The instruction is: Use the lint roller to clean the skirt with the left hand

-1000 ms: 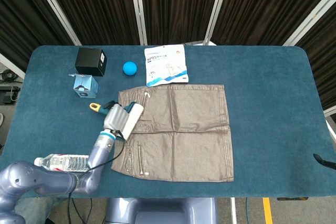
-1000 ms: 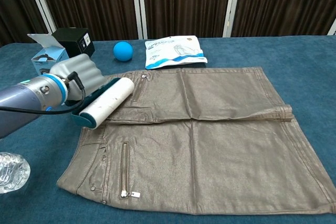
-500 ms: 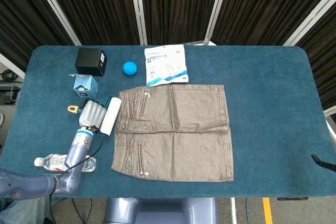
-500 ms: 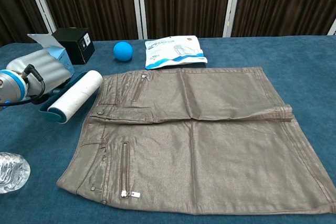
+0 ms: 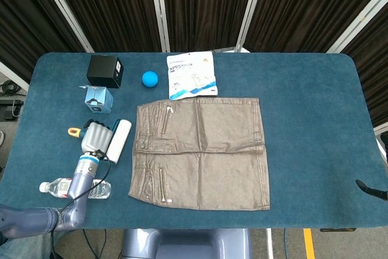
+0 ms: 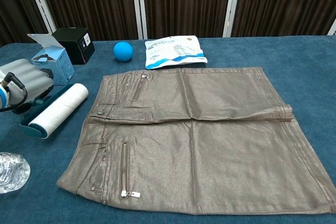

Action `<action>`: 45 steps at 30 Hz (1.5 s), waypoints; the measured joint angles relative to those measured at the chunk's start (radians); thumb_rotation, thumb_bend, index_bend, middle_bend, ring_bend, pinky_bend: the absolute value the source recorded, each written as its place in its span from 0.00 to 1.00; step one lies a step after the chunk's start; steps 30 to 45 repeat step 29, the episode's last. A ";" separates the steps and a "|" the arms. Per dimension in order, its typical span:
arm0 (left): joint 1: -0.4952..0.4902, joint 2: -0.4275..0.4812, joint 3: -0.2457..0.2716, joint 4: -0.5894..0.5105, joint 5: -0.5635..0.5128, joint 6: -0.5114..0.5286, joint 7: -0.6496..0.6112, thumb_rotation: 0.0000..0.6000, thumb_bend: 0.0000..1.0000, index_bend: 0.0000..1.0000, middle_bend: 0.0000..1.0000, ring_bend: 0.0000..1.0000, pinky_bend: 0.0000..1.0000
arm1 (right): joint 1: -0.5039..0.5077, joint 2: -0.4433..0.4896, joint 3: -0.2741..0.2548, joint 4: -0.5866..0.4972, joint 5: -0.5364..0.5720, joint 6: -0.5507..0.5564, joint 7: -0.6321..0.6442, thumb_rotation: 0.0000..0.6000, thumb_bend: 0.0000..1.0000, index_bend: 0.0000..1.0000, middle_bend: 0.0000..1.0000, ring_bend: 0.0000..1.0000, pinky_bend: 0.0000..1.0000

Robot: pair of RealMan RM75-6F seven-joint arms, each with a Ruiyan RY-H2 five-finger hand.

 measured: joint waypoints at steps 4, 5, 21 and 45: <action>0.014 0.037 -0.020 -0.078 -0.003 0.034 0.003 1.00 0.00 0.00 0.00 0.00 0.00 | -0.002 0.007 -0.004 -0.003 -0.011 -0.003 0.022 1.00 0.00 0.00 0.00 0.00 0.00; 0.019 0.048 -0.024 -0.093 0.004 0.040 -0.013 1.00 0.00 0.00 0.00 0.00 0.00 | -0.002 0.008 -0.005 -0.003 -0.015 -0.004 0.026 1.00 0.00 0.00 0.00 0.00 0.00; 0.250 0.317 -0.047 -0.321 0.454 0.215 -0.801 1.00 0.00 0.00 0.00 0.00 0.00 | -0.014 0.004 -0.020 0.015 -0.079 0.035 0.053 1.00 0.00 0.00 0.00 0.00 0.00; 0.496 0.450 0.029 -0.396 0.735 0.401 -1.059 1.00 0.00 0.00 0.00 0.00 0.00 | -0.017 0.000 -0.023 0.027 -0.091 0.043 0.070 1.00 0.00 0.00 0.00 0.00 0.00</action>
